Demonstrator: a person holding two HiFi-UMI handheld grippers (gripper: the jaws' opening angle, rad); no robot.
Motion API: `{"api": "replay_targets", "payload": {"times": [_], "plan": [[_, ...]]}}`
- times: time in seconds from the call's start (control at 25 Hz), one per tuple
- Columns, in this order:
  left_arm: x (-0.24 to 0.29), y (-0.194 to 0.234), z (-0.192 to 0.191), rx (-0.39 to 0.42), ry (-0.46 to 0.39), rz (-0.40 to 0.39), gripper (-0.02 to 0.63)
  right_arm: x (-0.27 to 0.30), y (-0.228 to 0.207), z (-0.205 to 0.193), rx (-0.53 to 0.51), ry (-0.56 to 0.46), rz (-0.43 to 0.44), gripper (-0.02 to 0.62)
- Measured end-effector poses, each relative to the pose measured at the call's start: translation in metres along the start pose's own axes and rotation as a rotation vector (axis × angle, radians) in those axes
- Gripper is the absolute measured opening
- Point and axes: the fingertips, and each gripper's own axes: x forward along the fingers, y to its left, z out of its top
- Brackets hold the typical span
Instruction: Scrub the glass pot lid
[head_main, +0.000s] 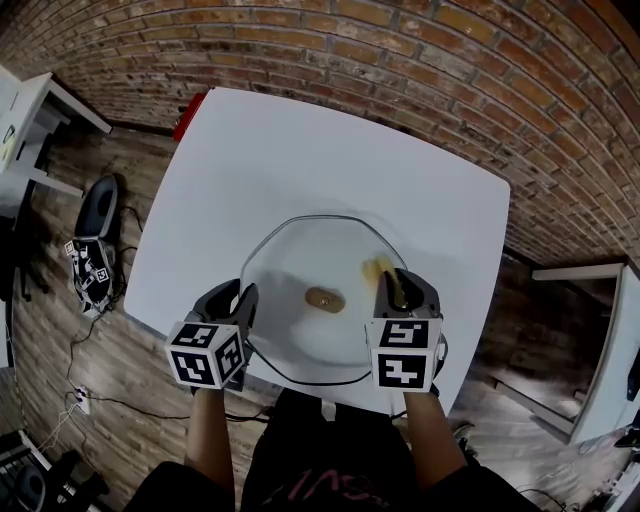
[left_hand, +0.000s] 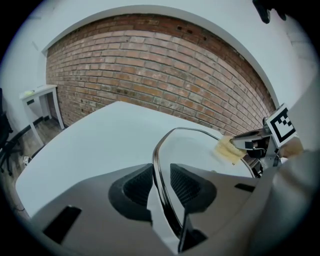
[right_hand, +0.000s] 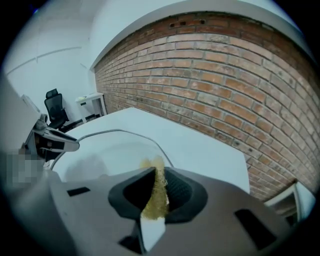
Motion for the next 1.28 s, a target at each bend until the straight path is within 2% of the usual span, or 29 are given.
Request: {"api": "replay_targets", "payload": {"times": [0.12,0.24,0.36,0.48,0.6,0.76,1.28], "plan": [[-0.001,0.000,-0.001,-0.004,0.000,-0.001,0.109,-0.013,0.016,0.013,0.023,-0.054,0.058,0.057],[-0.003,0.001,-0.001,-0.010,-0.002,0.000,0.109,-0.029,0.067,0.024,0.011,-0.092,0.198,0.057],[-0.003,0.001,-0.002,-0.015,-0.005,0.001,0.109,-0.039,0.131,0.018,-0.022,-0.080,0.351,0.057],[-0.003,0.000,-0.001,-0.015,-0.005,-0.003,0.109,-0.041,0.172,0.003,-0.066,-0.043,0.425,0.057],[-0.003,0.001,-0.001,-0.012,-0.004,-0.006,0.109,-0.035,0.180,-0.011,-0.081,0.007,0.417,0.057],[-0.003,0.002,-0.002,-0.013,-0.006,-0.007,0.109,-0.025,0.166,-0.014,-0.084,0.025,0.377,0.057],[-0.001,0.001,-0.001,-0.003,-0.002,0.002,0.109,-0.017,0.063,-0.028,-0.034,0.065,0.162,0.057]]}}
